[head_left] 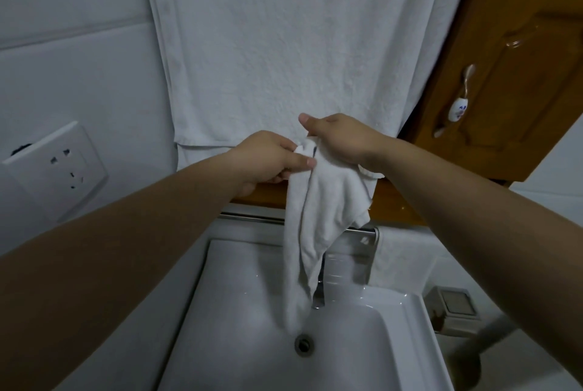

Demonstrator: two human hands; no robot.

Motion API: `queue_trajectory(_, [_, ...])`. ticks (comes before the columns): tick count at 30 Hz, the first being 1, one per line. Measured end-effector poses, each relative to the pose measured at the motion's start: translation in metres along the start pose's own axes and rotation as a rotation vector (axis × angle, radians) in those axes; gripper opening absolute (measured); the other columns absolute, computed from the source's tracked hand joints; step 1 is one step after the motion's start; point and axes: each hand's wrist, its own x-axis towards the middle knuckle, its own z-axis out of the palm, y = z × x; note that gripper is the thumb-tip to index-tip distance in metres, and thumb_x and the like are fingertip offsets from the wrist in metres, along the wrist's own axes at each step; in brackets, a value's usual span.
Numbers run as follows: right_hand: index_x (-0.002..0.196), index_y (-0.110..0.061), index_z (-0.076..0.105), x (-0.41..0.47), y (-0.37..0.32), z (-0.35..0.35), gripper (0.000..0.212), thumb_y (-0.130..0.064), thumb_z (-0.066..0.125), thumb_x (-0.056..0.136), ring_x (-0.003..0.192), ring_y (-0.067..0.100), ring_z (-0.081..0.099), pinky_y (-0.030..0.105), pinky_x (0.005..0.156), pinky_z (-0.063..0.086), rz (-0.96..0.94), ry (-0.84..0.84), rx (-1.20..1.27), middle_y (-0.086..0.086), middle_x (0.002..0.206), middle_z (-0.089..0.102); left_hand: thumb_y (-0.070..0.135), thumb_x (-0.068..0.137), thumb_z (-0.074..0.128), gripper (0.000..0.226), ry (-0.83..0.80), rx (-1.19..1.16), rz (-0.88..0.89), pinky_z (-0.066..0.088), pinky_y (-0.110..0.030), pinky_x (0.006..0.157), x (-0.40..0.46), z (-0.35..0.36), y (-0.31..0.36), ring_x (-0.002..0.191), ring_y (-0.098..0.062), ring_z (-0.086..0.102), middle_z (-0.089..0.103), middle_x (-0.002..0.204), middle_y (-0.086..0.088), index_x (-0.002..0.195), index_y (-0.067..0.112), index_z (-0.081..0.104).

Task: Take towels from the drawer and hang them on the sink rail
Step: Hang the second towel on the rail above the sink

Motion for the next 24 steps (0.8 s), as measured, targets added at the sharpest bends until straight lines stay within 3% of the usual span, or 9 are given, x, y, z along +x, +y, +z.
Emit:
queue_trajectory(4, [0.1,-0.02,0.075,-0.009,-0.004,-0.005,0.057,-0.068,0.044,0.094,0.098,0.017,0.07,0.038,0.1,0.049,0.035,-0.086,0.083,0.0,0.105,0.075,0.025,0.086,0.072,0.011,0.125,-0.358,-0.162,0.041,-0.021,0.055,0.004,-0.006,-0.002,0.05,-0.006,0.039,0.052,0.06,0.006,0.084,0.014,0.072])
queue_trajectory(8, [0.096,-0.019,0.071,-0.02,-0.004,-0.004,0.034,-0.052,0.062,0.092,0.089,0.017,0.07,0.034,0.081,0.054,-0.025,-0.179,0.009,-0.001,0.096,0.073,0.022,0.085,0.073,0.008,0.146,-0.285,-0.149,0.04,-0.021,0.051,0.002,-0.007,-0.005,0.051,-0.006,0.043,0.059,0.065,0.004,0.085,0.015,0.076])
queue_trajectory(10, [0.105,-0.017,0.068,-0.023,-0.001,-0.006,0.028,-0.04,0.07,0.088,0.094,0.02,0.07,0.036,0.083,0.058,-0.02,-0.2,-0.045,0.002,0.102,0.072,0.023,0.087,0.072,0.017,0.21,-0.283,-0.11,0.043,-0.021,0.05,0.003,-0.006,-0.005,0.054,-0.007,0.049,0.066,0.071,0.004,0.099,0.012,0.075])
queue_trajectory(13, [0.108,-0.021,0.068,-0.028,0.003,-0.014,0.024,-0.031,0.073,0.087,0.097,0.016,0.068,0.029,0.077,0.054,-0.028,-0.186,-0.085,-0.003,0.105,0.071,0.025,0.09,0.069,0.014,0.313,-0.288,-0.02,0.047,-0.02,0.06,0.005,-0.01,-0.005,0.06,-0.004,0.055,0.069,0.079,0.005,0.1,0.016,0.075])
queue_trajectory(15, [0.103,-0.02,0.069,-0.031,0.006,-0.017,0.022,-0.03,0.075,0.085,0.094,0.014,0.068,0.025,0.071,0.051,-0.043,-0.159,-0.095,-0.005,0.101,0.072,0.027,0.09,0.069,0.009,0.344,-0.266,0.017,0.047,-0.019,0.064,0.004,-0.013,-0.007,0.067,-0.004,0.058,0.071,0.088,0.006,0.094,0.021,0.075])
queue_trajectory(19, [0.1,-0.017,0.069,-0.035,0.009,-0.018,0.032,-0.036,0.081,0.078,0.093,0.016,0.068,0.031,0.074,0.056,-0.061,-0.134,-0.15,-0.003,0.099,0.071,0.027,0.092,0.068,0.01,0.361,-0.211,0.086,0.045,-0.012,0.05,0.001,-0.011,-0.009,0.063,0.001,0.061,0.072,0.084,0.008,0.084,0.026,0.074])
queue_trajectory(24, [0.103,-0.016,0.067,-0.045,0.01,-0.024,0.037,-0.043,0.078,0.08,0.095,0.019,0.071,0.036,0.082,0.055,-0.054,-0.178,0.017,-0.001,0.102,0.073,0.025,0.092,0.067,0.011,0.403,-0.184,0.167,0.047,-0.014,0.059,0.0,-0.012,-0.007,0.071,0.001,0.064,0.073,0.085,0.009,0.084,0.026,0.074])
